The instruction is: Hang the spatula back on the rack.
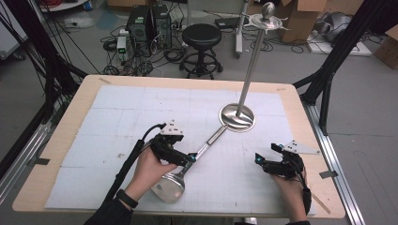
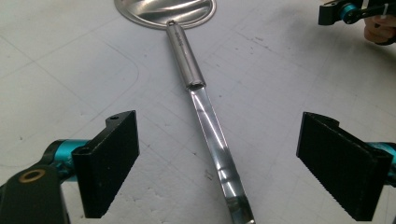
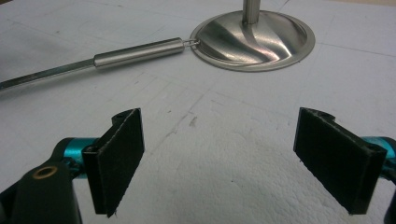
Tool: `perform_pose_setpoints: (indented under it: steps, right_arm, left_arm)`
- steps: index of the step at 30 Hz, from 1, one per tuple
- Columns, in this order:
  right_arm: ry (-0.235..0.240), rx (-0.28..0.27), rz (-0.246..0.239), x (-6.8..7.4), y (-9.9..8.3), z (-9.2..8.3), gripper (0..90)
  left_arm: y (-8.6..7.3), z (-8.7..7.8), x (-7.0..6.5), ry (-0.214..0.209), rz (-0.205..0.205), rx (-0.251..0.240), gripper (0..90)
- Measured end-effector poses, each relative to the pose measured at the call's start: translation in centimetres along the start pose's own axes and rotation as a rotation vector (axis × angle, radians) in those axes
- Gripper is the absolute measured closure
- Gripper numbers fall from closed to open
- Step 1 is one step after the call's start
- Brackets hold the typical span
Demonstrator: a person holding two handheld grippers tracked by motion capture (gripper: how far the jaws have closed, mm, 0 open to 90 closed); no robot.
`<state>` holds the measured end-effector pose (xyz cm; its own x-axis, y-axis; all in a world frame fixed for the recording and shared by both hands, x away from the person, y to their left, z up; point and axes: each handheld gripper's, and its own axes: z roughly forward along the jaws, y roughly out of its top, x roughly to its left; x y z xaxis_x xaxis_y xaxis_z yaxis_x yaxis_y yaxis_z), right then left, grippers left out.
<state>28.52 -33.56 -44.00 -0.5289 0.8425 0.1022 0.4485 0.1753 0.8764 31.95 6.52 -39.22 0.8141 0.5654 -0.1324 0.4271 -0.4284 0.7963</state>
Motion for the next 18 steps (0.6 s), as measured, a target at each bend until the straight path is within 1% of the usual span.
perform_pose_setpoints:
  steps: [1, 4, 9, 10, 12, 13, 14, 15, 16, 17, 18]
  right_arm:
    - [0.0, 0.002, 0.0, 0.0, 0.0, 0.0, 15.5]
    - [0.001, 0.001, -0.001, 0.0, 0.0, 0.1, 15.5]
    - [0.0, 0.002, -0.005, -0.1, 0.0, 0.1, 15.5]
    - [0.0, 0.002, -0.005, -0.1, 0.0, 0.1, 15.5]
    - [0.001, 0.001, -0.001, 0.0, 0.0, 0.1, 15.5]
    - [0.001, 0.001, -0.001, 0.0, 0.0, 0.1, 15.5]
    - [0.001, 0.006, 0.0, 0.0, 0.0, 0.2, 15.5]
    - [0.001, 0.006, -0.001, 0.0, 0.0, 0.2, 15.5]
    - [0.002, 0.006, -0.002, 0.0, 0.0, 0.2, 15.5]
    - [0.002, 0.006, -0.002, 0.0, 0.0, 0.2, 15.5]
    - [0.003, 0.006, -0.002, 0.0, 0.0, 0.2, 15.5]
  left_arm:
    - [0.0, 0.3, -0.1, -0.004, -0.009, 0.011, 16.5]
    - [-0.1, 0.7, -0.2, -0.004, -0.014, 0.019, 18.3]
    - [-0.2, 2.2, -0.6, 0.01, -0.021, 0.091, 22.2]
    - [-0.2, 2.2, -0.6, 0.01, -0.021, 0.091, 23.5]
    - [-0.2, 2.8, -0.8, 0.013, -0.032, 0.117, 26.0]
    - [-0.2, 2.8, -0.8, 0.013, -0.032, 0.117, 26.5]
    - [-0.3, 3.2, -0.9, 0.018, -0.039, 0.139, 28.0]
    - [-0.3, 3.2, -0.9, 0.018, -0.039, 0.139, 28.8]
    - [-0.3, 3.4, -0.9, 0.022, -0.045, 0.156, 30.6]
    - [-0.3, 3.5, -1.0, 0.025, -0.05, 0.161, 30.6]
    - [-0.4, 3.7, -1.1, 0.035, -0.051, 0.183, 33.8]
